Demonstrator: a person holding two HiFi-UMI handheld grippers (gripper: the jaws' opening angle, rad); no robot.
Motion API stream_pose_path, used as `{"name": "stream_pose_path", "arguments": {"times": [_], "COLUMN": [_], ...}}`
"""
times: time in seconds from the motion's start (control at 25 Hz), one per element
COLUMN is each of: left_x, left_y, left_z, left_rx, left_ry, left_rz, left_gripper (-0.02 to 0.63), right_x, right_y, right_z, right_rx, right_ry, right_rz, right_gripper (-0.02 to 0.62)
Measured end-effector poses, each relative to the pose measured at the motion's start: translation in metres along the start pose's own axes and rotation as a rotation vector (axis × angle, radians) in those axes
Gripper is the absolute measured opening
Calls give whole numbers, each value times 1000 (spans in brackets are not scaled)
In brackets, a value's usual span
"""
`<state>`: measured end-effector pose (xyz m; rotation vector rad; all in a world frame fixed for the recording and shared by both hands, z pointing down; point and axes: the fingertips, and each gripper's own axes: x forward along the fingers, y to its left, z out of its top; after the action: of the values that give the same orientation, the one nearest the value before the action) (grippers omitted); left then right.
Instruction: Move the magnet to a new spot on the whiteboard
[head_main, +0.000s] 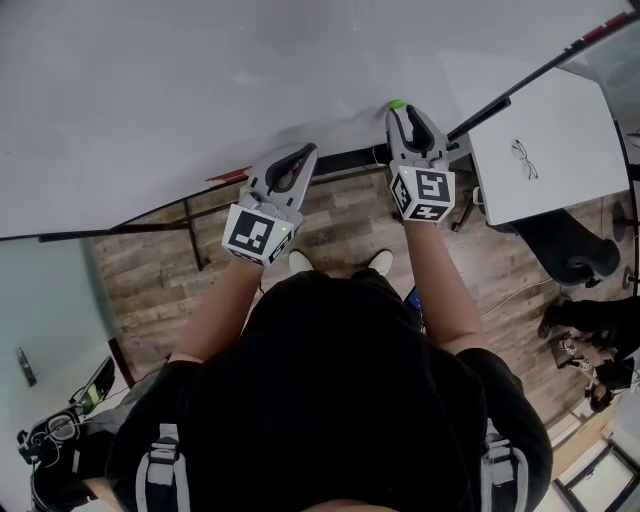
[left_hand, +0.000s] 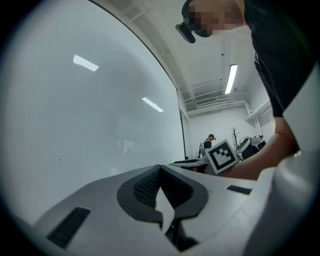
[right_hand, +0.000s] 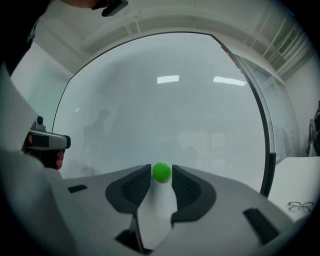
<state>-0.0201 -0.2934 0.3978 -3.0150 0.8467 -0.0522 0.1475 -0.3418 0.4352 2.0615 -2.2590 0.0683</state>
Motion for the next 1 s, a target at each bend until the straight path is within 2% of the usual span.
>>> {"name": "stream_pose_path", "arguments": {"times": [0.48, 1.0], "left_x": [1, 1], "left_y": [5, 14], "left_z": [2, -1], "left_rx": [-1, -18], "left_ry": [7, 12], "left_rz": [-10, 42], "left_gripper": [5, 5], "right_x": [9, 7], "right_y": [6, 9], "right_z": [-1, 6], "right_rx": [-14, -18], "right_ry": [-1, -27], "right_rz": [3, 47], "right_gripper": [132, 116]}}
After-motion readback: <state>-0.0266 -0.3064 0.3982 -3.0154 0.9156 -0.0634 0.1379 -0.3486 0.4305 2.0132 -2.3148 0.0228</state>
